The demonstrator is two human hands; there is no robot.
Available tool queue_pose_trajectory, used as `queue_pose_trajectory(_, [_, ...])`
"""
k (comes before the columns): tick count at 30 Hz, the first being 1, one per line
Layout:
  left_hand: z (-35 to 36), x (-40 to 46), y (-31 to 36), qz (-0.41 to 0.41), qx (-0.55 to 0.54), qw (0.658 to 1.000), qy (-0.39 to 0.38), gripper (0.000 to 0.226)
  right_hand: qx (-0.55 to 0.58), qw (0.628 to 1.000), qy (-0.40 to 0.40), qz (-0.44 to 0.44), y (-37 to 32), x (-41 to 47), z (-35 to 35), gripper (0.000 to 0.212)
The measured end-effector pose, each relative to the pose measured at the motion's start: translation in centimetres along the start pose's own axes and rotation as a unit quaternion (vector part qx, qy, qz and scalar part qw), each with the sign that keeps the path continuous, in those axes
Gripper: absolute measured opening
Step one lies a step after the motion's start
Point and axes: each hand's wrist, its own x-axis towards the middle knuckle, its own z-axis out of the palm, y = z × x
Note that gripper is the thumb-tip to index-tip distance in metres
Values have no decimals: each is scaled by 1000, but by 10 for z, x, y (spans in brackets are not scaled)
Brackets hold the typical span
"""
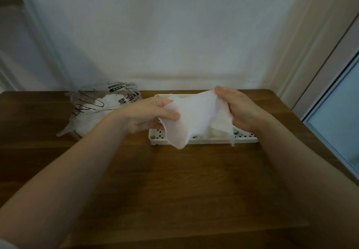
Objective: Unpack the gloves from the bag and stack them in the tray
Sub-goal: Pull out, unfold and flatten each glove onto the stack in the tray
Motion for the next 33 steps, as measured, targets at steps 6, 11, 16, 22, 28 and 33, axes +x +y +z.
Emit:
queue_pose_trajectory(6, [13, 25, 11, 38, -230, 970, 71, 9, -73, 991, 105, -27, 1, -1, -23, 18])
queue_pose_trajectory(11, [36, 53, 22, 50, -218, 965, 136, 21, -21, 994, 104, -25, -12, -3, -53, 10])
queue_pose_trajectory(16, [51, 76, 28, 119, -55, 970, 203, 15, 88, 990, 90, -62, -30, -3, -77, 12])
queue_pose_trajectory(22, [28, 92, 4, 17, 346, 880, 326, 21, -463, 881, 98, 17, -18, 39, -81, 20])
queue_pose_trajectory(28, [10, 96, -18, -19, 426, 835, 349, 24, -607, 781, 146, 3, 5, 65, -65, 22])
queue_pose_trajectory(33, [8, 97, -21, -13, 451, 816, 361, 26, -682, 649, 149, -302, 20, 50, -18, 30])
